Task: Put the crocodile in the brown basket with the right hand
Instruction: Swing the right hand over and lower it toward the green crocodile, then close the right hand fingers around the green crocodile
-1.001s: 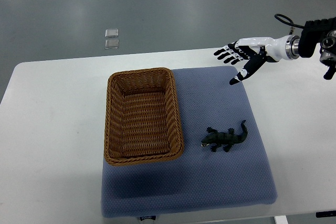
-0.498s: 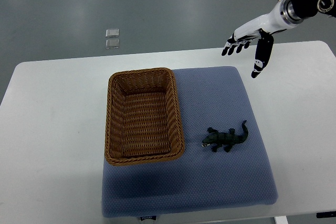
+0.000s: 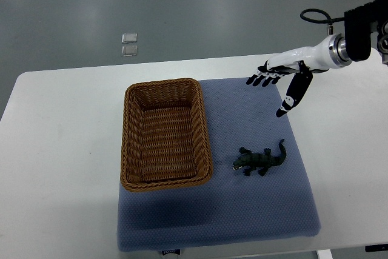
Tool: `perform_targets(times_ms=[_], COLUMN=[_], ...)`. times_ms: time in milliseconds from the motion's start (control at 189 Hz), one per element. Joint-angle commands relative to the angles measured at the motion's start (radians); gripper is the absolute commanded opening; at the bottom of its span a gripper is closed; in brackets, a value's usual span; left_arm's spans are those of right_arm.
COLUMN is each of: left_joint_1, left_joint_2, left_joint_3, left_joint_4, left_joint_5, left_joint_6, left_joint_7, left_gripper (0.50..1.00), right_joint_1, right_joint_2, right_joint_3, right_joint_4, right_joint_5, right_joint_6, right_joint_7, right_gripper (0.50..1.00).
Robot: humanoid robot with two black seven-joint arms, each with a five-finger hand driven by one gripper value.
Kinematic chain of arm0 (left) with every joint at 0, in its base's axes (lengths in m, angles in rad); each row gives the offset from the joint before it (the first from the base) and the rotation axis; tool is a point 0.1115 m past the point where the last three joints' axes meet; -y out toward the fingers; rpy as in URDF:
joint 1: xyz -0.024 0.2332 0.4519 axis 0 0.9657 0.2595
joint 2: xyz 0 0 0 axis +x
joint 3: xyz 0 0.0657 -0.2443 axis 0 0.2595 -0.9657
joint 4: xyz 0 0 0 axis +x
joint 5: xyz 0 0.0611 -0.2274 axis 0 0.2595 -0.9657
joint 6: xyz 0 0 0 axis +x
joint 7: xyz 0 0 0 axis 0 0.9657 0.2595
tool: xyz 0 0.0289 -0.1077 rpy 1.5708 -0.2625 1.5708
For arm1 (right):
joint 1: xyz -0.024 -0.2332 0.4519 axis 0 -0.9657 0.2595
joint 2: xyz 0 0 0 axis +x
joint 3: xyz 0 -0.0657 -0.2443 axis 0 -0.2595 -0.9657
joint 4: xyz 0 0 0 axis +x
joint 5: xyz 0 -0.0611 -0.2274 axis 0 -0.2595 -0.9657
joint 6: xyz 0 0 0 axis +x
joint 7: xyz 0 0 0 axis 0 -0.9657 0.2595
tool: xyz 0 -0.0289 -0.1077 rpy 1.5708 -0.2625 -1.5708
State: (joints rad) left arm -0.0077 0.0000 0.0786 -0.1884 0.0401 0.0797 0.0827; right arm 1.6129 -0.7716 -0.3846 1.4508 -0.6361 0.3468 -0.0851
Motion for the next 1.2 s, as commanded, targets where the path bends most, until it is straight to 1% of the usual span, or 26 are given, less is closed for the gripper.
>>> perform_targets(times_ms=[0,79,249,434,567,742,832,1097,1197], left_joint_1=[0.000,0.000,0.000,0.000,0.000,0.000,0.000,0.000,0.000], left_joint_2=[0.000,0.000,0.000,0.000,0.000,0.000,0.000,0.000,0.000], left_joint_3=[0.000,0.001,0.000,0.000,0.000,0.000,0.000,0.000,0.000], left_joint_4=[0.000,0.000,0.001,0.004,0.001,0.001,0.001,0.001,0.001], left_joint_5=[0.000,0.000,-0.002,-0.002,-0.002,-0.002,-0.002,-0.002,-0.002], left_joint_6=[0.000,0.000,0.002,0.002,0.002,0.002,0.002,0.002,0.002], left_joint_7=[0.000,0.000,0.000,0.000,0.000,0.000,0.000,0.000,0.000], left_gripper=[1.000,1.000,1.000,1.000,1.000,1.000,1.000,1.000,1.000], right_joint_1=[-0.044,-0.094,-0.223,-0.340,-0.419,-0.485,-0.513,-0.590,-0.614], right_joint_2=[-0.023,-0.029,-0.031,-0.017,-0.006,-0.006,-0.006,-0.006,-0.003], right_joint_3=[0.003,0.023,0.127,0.165,0.228,0.263,0.268,0.316,0.325], right_joint_4=[0.028,0.043,0.046,0.046,0.046,0.046,0.045,0.042,0.040], right_joint_5=[-0.004,-0.005,-0.019,-0.102,-0.131,-0.171,-0.197,-0.235,-0.237], right_joint_6=[-0.043,-0.075,-0.103,-0.160,-0.172,-0.186,-0.203,-0.207,-0.226], right_joint_7=[0.011,0.022,0.044,0.071,0.082,0.087,0.103,0.107,0.107], right_gripper=[0.921,0.921,0.921,0.921,0.921,0.919,0.919,0.917,0.917])
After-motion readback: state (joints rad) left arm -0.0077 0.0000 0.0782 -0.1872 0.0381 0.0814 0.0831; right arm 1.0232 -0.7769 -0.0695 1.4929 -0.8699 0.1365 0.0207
